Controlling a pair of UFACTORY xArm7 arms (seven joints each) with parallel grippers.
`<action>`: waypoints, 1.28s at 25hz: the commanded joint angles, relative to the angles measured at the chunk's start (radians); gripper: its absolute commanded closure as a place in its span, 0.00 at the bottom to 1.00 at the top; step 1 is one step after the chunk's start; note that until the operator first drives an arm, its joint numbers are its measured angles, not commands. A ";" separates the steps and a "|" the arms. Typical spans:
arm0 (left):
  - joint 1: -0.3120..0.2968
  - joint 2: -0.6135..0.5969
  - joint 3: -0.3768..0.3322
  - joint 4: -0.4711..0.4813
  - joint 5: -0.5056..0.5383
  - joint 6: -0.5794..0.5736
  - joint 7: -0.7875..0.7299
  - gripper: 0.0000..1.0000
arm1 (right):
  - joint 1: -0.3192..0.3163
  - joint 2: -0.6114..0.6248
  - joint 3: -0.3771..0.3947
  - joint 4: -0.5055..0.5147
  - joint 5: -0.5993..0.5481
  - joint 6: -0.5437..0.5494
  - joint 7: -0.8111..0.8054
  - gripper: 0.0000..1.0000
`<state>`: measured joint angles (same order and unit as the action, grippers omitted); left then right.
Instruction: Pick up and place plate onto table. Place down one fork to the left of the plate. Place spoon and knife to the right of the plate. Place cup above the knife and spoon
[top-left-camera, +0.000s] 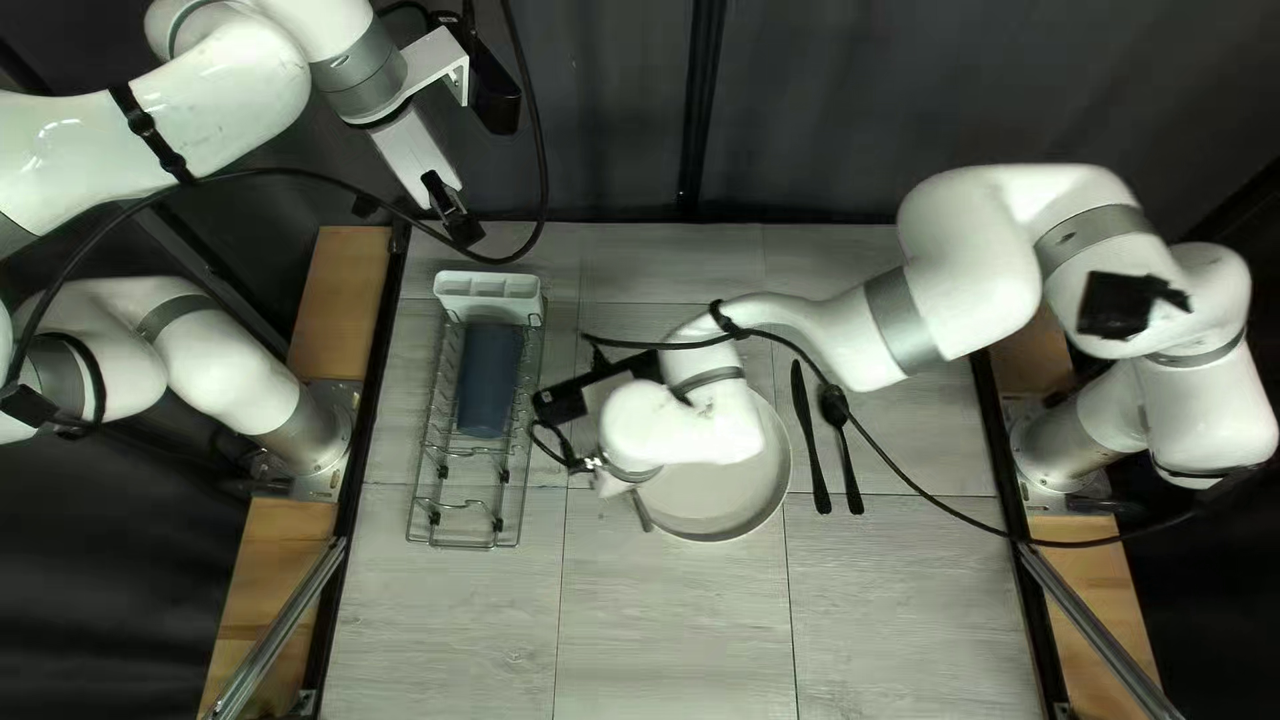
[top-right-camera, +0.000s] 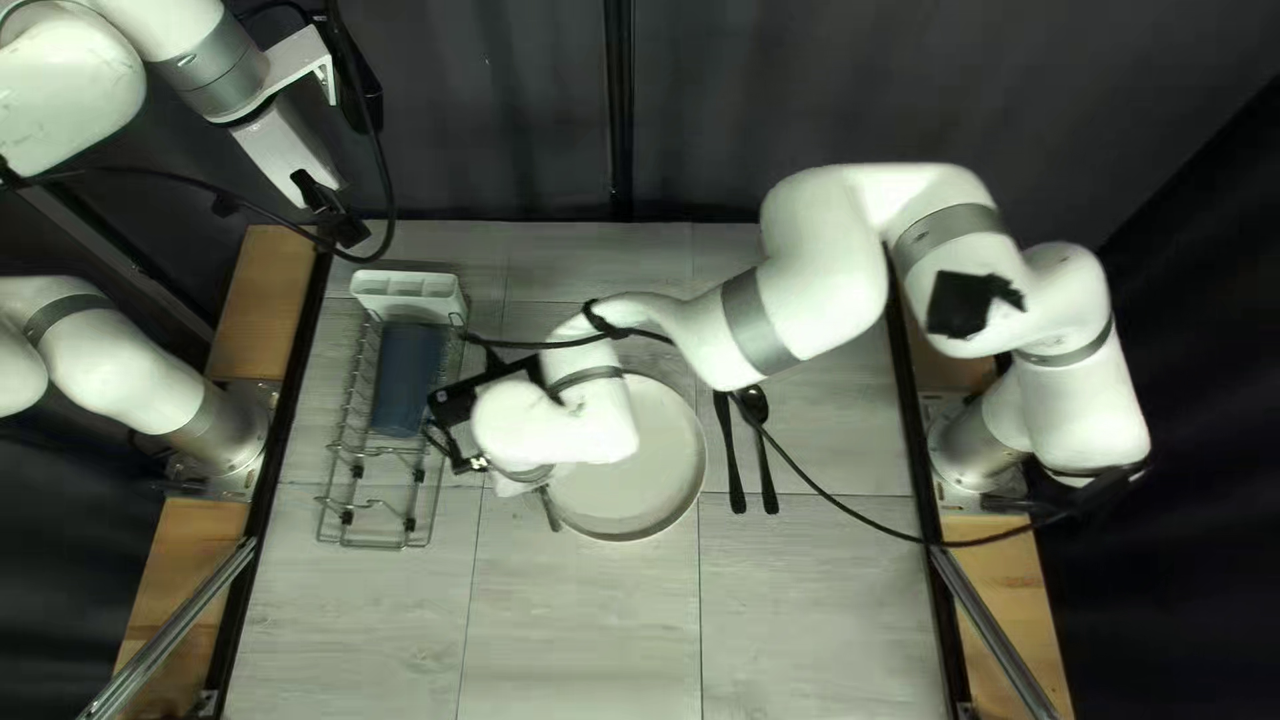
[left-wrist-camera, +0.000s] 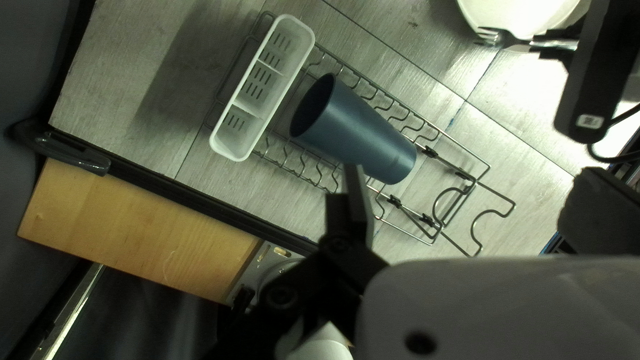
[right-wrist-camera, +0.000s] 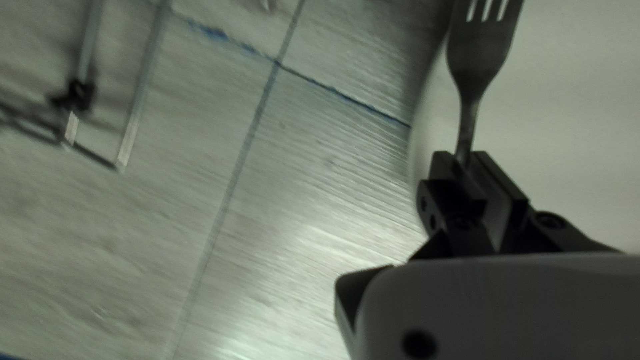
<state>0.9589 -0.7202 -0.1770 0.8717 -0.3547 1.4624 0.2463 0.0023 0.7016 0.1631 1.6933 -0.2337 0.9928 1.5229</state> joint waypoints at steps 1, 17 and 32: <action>0.000 0.000 0.000 0.000 0.000 0.000 0.000 0.00 | 0.011 0.090 -0.032 0.153 0.033 0.088 0.113 1.00; 0.000 0.000 0.000 0.000 0.000 0.000 0.000 0.00 | -0.037 0.115 -0.039 0.092 0.091 -0.038 0.200 1.00; 0.000 0.000 0.000 0.000 0.000 0.000 0.000 0.00 | -0.044 0.029 -0.026 -0.001 0.072 -0.084 0.155 0.00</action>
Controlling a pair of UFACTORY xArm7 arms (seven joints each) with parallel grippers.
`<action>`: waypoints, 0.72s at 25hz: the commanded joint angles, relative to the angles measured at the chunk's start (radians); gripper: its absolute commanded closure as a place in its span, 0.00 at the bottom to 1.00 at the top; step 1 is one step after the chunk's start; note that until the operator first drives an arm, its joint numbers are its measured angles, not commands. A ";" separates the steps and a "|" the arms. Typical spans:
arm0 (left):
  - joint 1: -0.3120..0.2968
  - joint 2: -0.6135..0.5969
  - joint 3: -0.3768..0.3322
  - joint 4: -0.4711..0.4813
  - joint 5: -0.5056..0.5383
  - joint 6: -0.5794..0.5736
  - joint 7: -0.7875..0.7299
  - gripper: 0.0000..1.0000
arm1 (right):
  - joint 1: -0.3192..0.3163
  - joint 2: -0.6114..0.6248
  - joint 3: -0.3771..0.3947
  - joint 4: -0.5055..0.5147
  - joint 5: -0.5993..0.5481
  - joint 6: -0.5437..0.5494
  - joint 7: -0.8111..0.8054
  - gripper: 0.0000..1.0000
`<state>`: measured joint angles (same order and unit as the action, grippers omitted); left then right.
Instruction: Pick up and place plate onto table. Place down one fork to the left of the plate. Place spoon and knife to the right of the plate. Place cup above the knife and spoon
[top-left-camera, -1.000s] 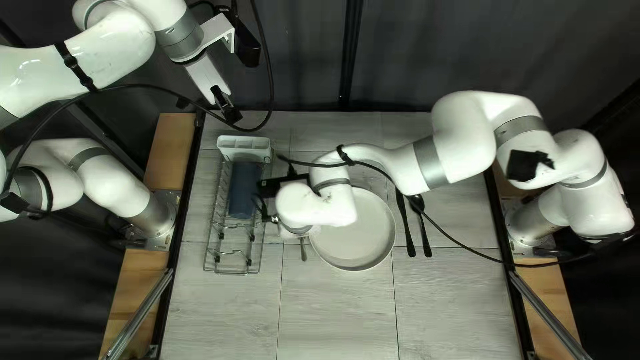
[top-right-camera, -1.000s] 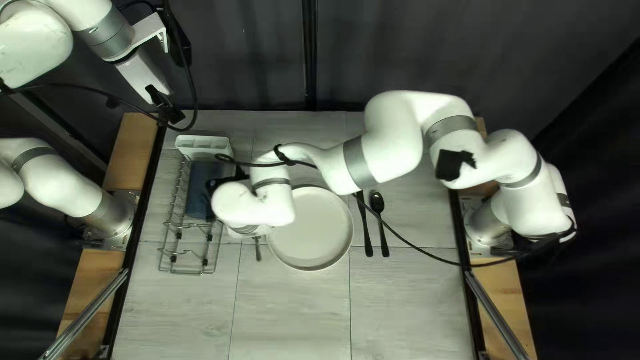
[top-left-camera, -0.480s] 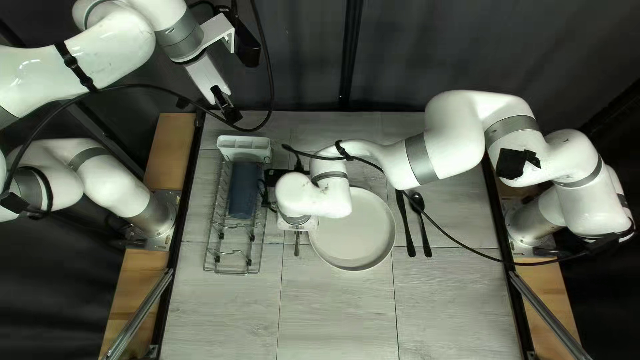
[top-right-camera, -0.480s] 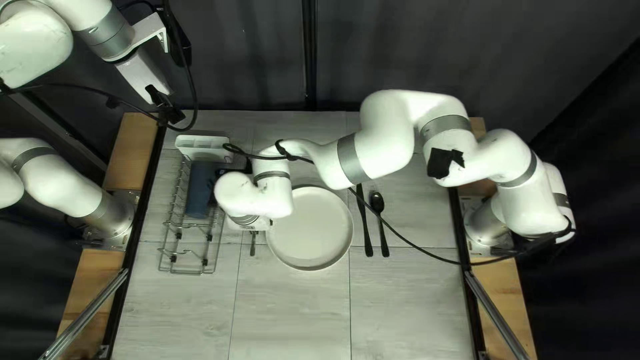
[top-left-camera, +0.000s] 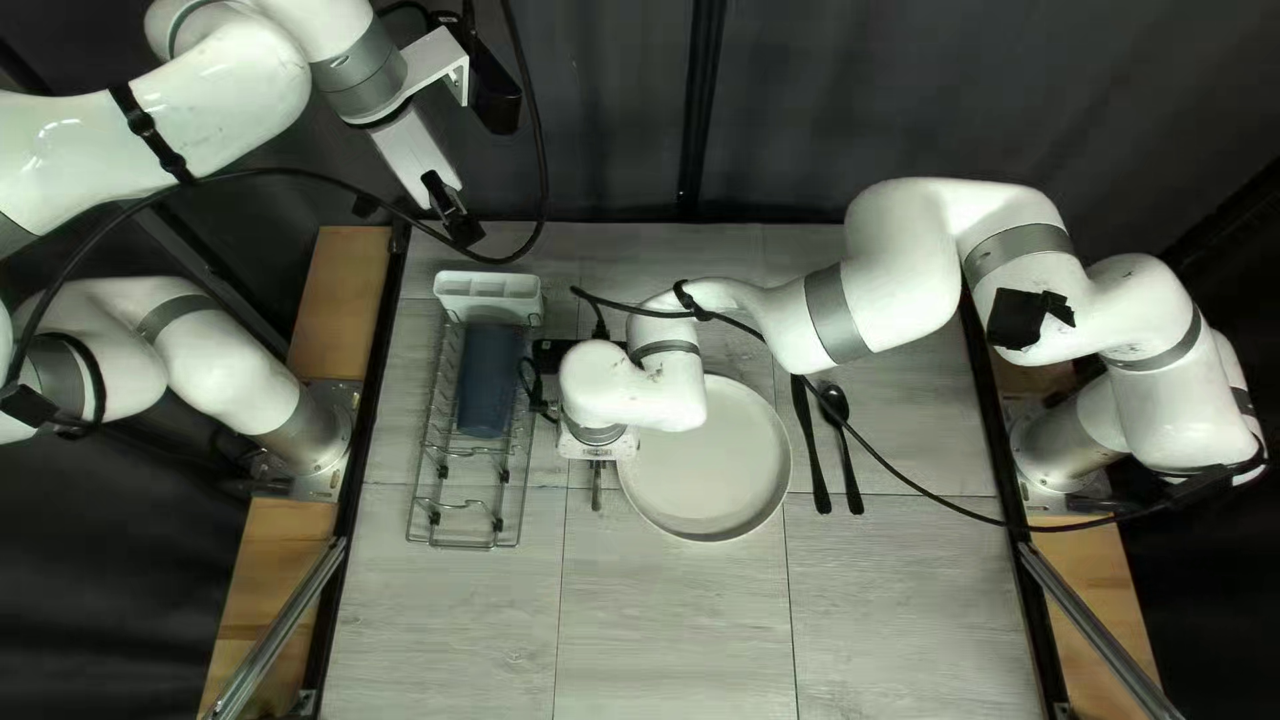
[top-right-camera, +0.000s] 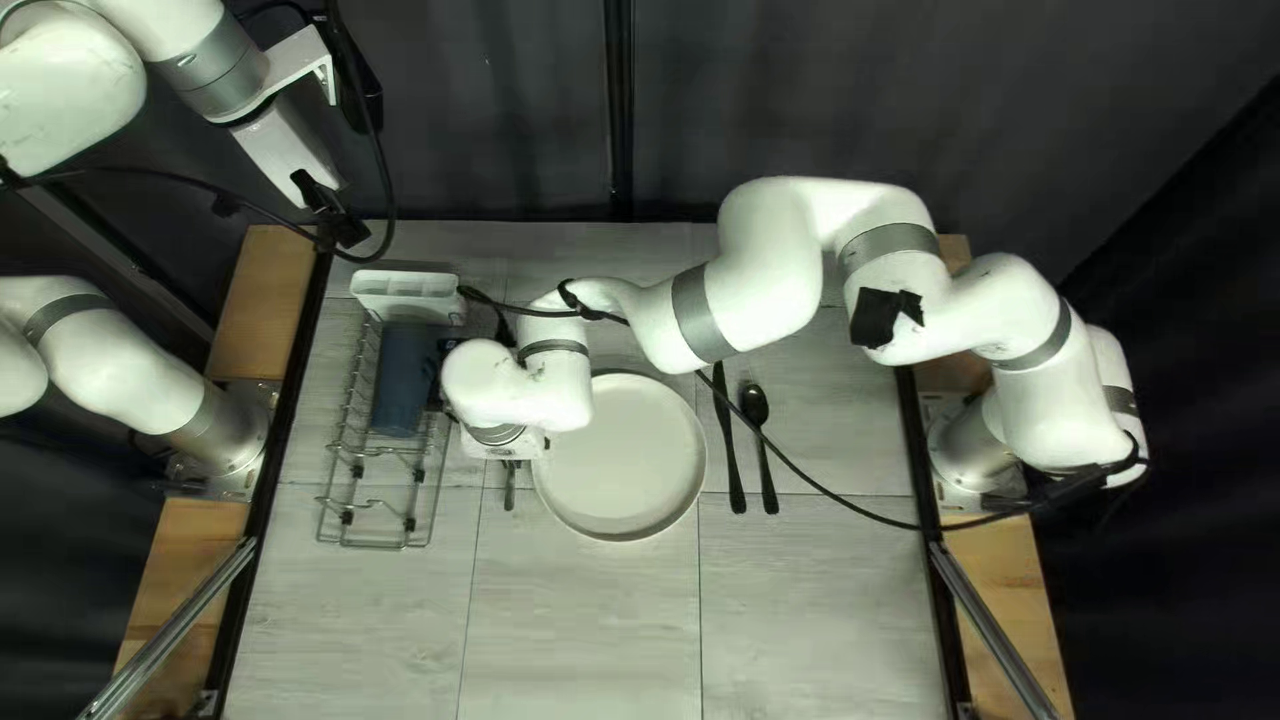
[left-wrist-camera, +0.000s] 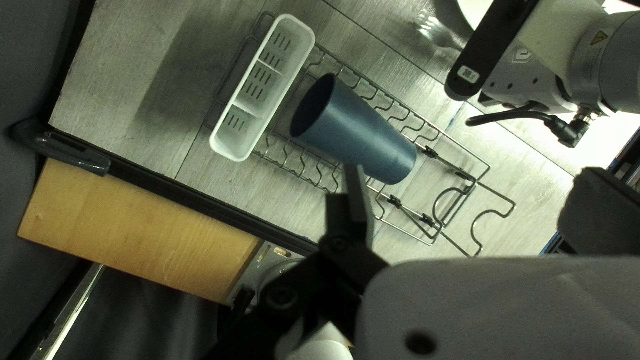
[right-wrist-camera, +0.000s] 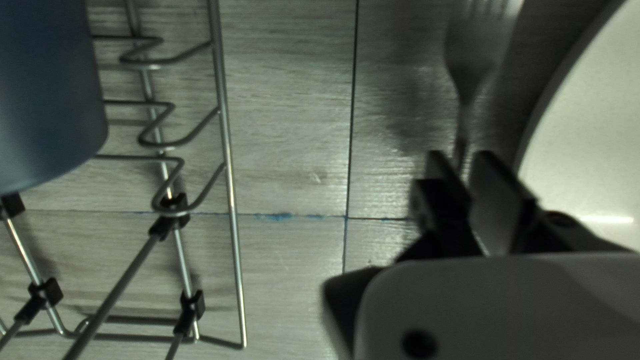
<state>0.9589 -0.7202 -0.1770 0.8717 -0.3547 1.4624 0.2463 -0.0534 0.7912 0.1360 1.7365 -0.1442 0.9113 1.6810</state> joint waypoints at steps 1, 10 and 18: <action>0.000 0.000 0.000 0.000 0.000 0.000 0.000 0.00 | 0.019 -0.085 0.003 -0.064 -0.028 -0.006 -0.007 0.00; 0.000 0.000 0.000 0.000 0.000 0.000 0.000 0.00 | 0.062 -0.380 0.034 -0.356 -0.110 -0.043 -0.064 0.00; 0.000 0.000 0.000 0.000 0.000 0.000 0.000 0.00 | 0.029 -0.704 0.114 -0.774 0.018 -0.150 -0.509 0.00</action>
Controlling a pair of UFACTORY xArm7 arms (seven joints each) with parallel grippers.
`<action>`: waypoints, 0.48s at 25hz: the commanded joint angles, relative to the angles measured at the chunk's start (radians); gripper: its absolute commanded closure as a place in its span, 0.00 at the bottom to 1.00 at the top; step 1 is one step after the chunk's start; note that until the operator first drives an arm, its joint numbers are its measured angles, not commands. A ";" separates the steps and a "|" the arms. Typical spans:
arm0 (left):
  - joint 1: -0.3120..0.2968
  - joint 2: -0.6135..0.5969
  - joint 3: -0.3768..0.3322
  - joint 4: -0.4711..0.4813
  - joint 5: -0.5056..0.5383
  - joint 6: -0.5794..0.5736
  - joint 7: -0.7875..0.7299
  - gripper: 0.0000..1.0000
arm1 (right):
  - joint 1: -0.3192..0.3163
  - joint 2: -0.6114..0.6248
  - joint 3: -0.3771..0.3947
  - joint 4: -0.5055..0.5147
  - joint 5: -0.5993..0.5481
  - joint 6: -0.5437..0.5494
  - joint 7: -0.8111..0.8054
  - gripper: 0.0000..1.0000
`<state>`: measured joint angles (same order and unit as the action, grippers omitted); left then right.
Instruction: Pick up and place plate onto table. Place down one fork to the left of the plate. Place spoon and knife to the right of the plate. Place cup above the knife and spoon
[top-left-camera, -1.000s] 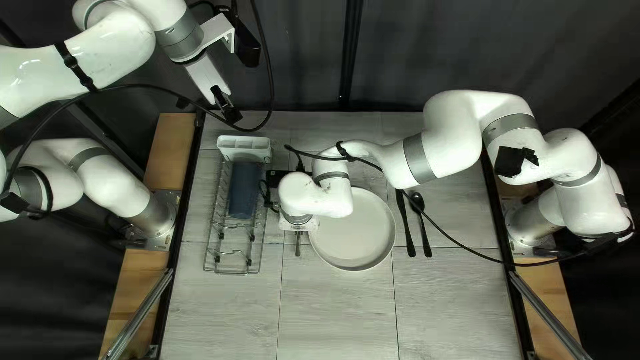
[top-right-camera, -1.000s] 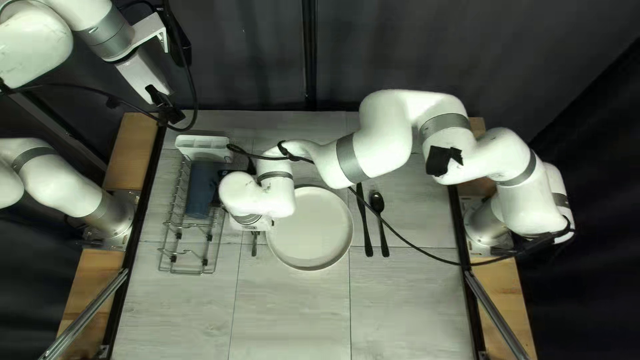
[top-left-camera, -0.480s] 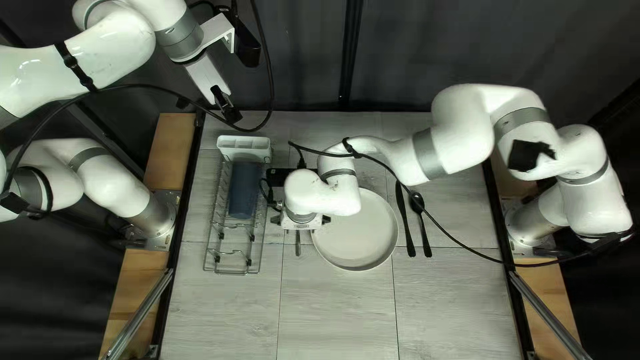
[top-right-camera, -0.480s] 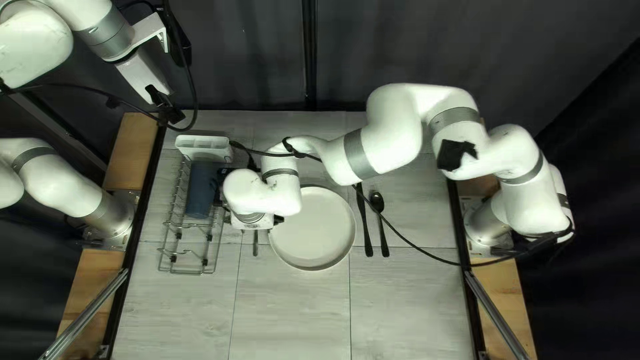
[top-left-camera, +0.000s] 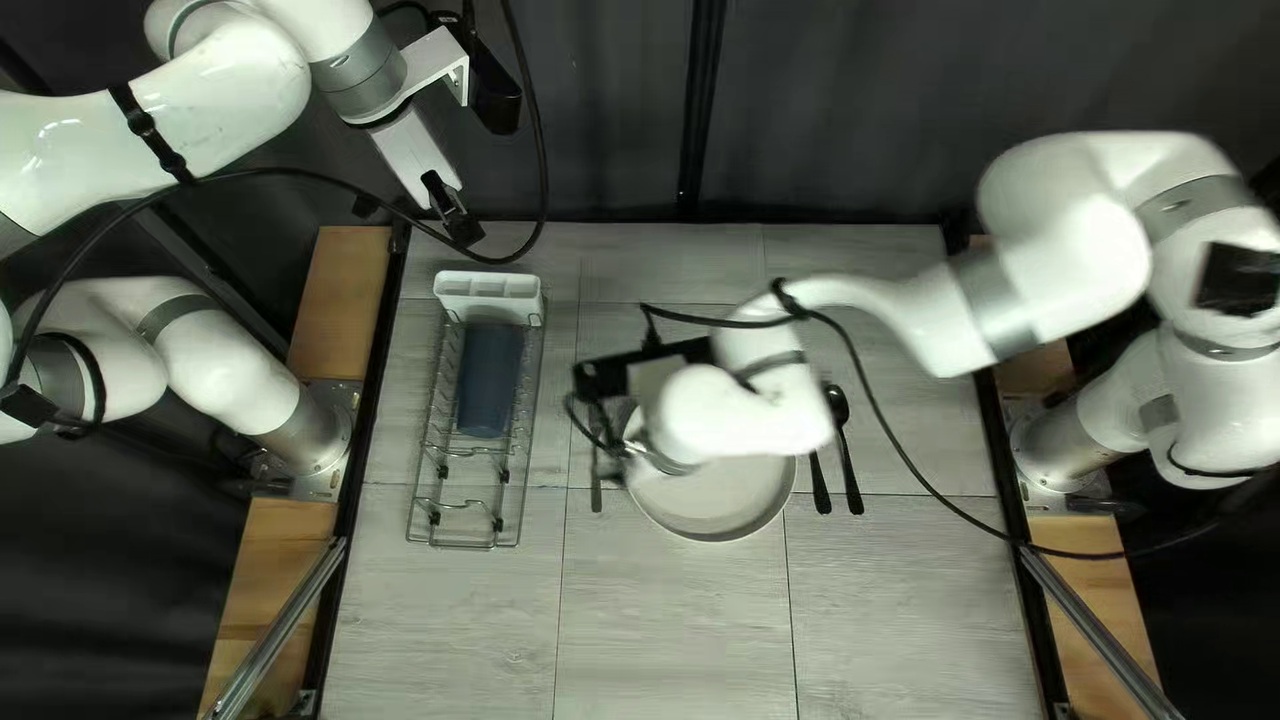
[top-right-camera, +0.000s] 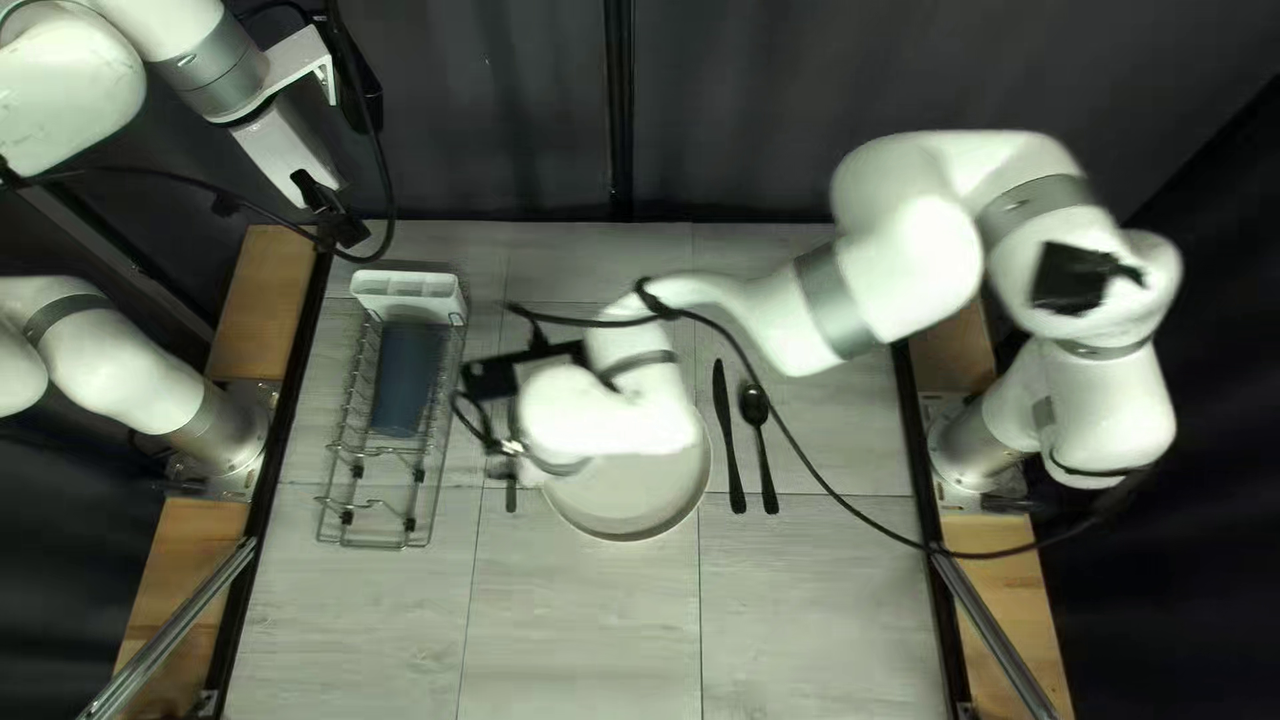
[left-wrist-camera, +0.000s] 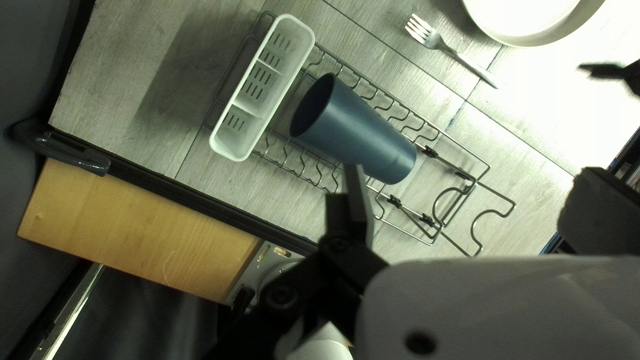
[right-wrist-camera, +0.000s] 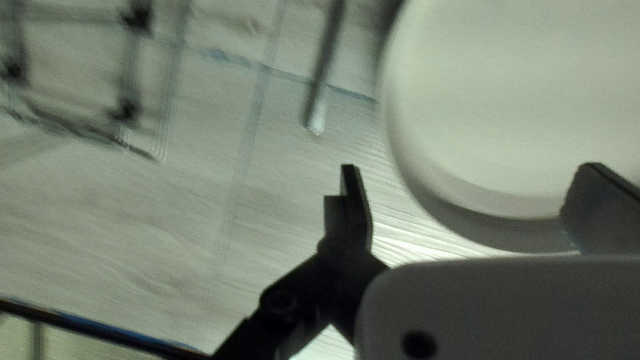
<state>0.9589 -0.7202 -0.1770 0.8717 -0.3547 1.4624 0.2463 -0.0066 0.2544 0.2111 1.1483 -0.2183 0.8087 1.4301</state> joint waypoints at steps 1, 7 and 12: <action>0.000 0.000 0.000 0.000 0.000 0.000 0.000 0.00 | -0.018 -0.215 0.039 -0.238 0.145 -0.049 -0.378 0.00; 0.000 0.000 0.000 0.000 0.000 0.000 0.000 0.00 | 0.006 -0.373 -0.029 -0.343 0.358 0.080 -0.891 0.00; 0.000 0.000 0.000 0.000 0.000 0.000 0.000 0.00 | 0.011 -0.523 -0.088 -0.410 0.421 0.265 -1.105 0.00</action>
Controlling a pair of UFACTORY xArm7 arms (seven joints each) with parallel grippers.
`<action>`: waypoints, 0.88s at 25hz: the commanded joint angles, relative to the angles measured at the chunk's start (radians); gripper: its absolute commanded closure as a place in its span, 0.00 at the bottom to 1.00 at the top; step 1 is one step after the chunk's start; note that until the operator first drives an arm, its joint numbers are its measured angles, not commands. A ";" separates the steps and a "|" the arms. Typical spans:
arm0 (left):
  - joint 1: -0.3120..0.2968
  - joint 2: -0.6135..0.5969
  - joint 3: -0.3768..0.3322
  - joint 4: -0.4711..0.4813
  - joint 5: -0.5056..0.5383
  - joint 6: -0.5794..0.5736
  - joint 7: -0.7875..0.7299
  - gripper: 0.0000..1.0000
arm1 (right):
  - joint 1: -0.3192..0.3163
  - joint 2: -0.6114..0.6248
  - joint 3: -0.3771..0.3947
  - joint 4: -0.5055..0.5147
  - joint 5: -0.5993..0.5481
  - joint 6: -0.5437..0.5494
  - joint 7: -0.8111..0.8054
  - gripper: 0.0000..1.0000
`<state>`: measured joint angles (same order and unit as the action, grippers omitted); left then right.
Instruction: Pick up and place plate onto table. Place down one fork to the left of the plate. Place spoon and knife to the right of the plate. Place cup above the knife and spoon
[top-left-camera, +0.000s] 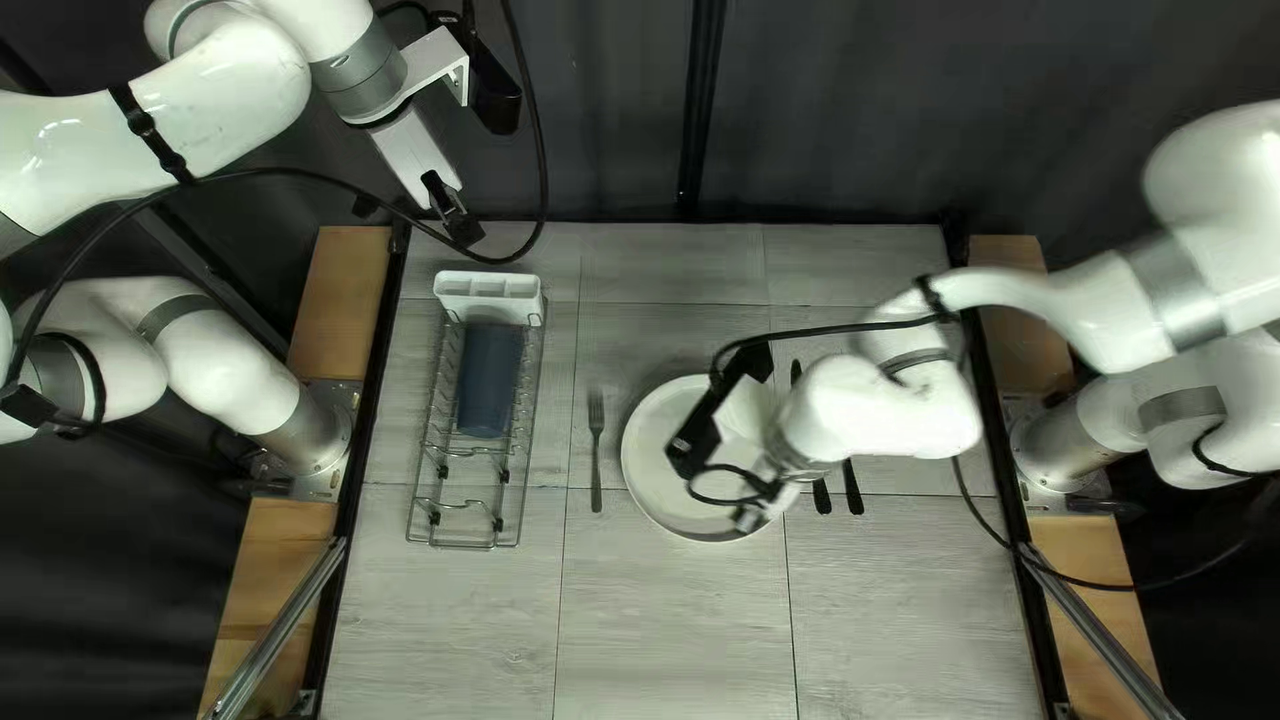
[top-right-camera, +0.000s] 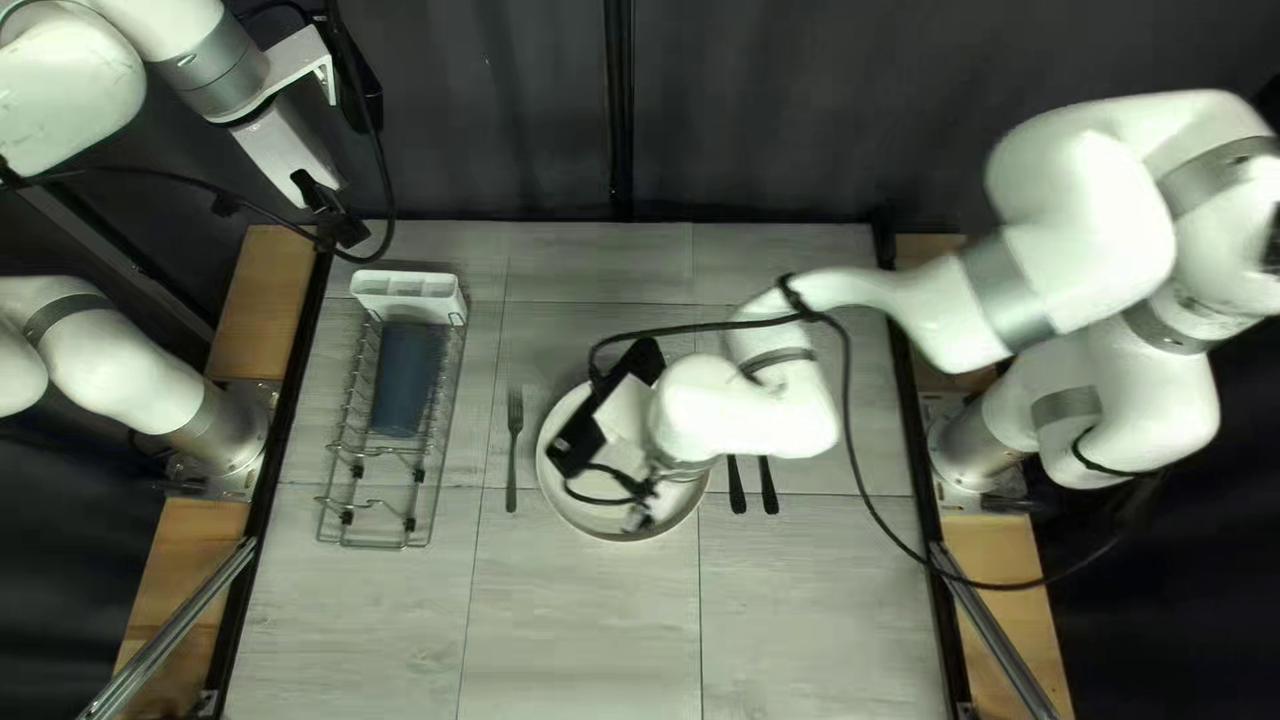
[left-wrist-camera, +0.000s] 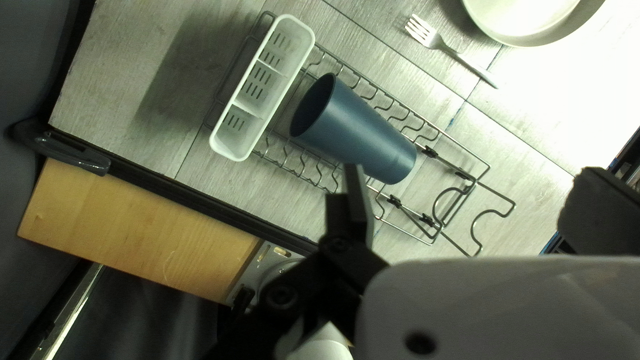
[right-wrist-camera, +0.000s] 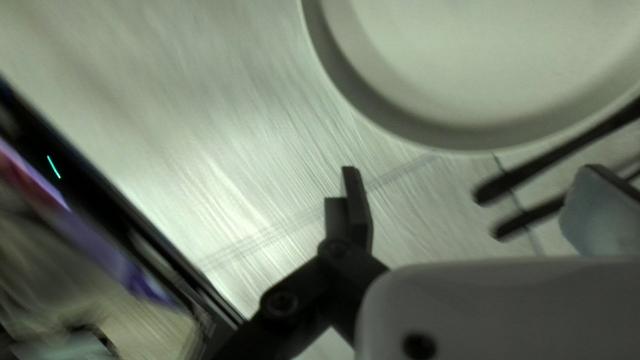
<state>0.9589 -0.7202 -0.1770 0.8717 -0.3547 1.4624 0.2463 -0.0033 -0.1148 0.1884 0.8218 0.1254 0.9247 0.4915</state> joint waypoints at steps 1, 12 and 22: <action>0.000 0.000 0.000 0.000 0.000 0.000 0.000 0.00 | 0.006 -0.166 -0.069 -0.091 0.080 0.158 -0.170 0.00; 0.000 0.000 0.000 0.000 0.000 0.000 0.000 0.00 | 0.006 -0.166 -0.069 -0.091 0.080 0.158 -0.170 0.00; 0.000 0.000 0.000 0.000 0.000 0.000 0.000 0.00 | 0.006 -0.166 -0.069 -0.091 0.080 0.158 -0.170 0.00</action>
<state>0.9589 -0.7201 -0.1770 0.8717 -0.3547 1.4624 0.2463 0.0031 -0.2812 0.1194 0.7307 0.2058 1.0822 0.3218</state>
